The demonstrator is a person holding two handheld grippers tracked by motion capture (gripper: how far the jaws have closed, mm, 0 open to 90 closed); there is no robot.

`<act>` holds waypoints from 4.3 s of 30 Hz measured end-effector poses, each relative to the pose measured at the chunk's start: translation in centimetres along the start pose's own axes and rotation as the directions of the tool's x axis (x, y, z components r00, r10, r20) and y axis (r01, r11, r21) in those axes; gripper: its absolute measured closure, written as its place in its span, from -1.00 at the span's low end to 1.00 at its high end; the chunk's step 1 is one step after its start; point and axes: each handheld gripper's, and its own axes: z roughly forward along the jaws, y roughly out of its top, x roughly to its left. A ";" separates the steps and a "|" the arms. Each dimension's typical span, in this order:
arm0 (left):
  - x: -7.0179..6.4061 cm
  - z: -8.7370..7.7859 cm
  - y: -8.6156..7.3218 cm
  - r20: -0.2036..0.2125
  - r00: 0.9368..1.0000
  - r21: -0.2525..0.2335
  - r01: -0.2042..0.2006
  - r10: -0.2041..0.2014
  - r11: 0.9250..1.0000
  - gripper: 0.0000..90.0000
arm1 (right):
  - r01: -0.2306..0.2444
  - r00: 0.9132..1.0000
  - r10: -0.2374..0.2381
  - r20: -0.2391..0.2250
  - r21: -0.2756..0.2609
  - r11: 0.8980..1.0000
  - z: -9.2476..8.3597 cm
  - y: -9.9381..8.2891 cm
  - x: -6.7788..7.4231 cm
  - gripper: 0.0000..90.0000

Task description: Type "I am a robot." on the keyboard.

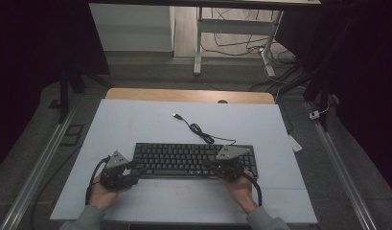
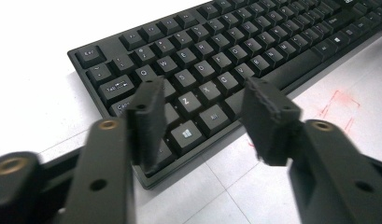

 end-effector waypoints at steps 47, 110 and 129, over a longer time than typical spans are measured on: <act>1.4 2.9 0.0 -0.098 0.995 0.089 -0.010 0.019 0.996 0.96 | 0.034 0.999 -0.034 0.004 0.038 0.999 5.2 2.5 -0.3 0.97; 1.6 3.1 -0.3 -0.086 0.996 0.094 -0.005 0.013 0.996 0.96 | 0.040 0.999 -0.043 0.030 0.102 0.994 8.7 3.7 -0.6 0.99; 1.4 2.0 0.1 -0.075 0.997 -0.007 0.016 -0.017 1.000 0.16 | 0.007 1.000 -0.006 -0.020 0.055 0.998 6.8 3.5 -1.2 0.15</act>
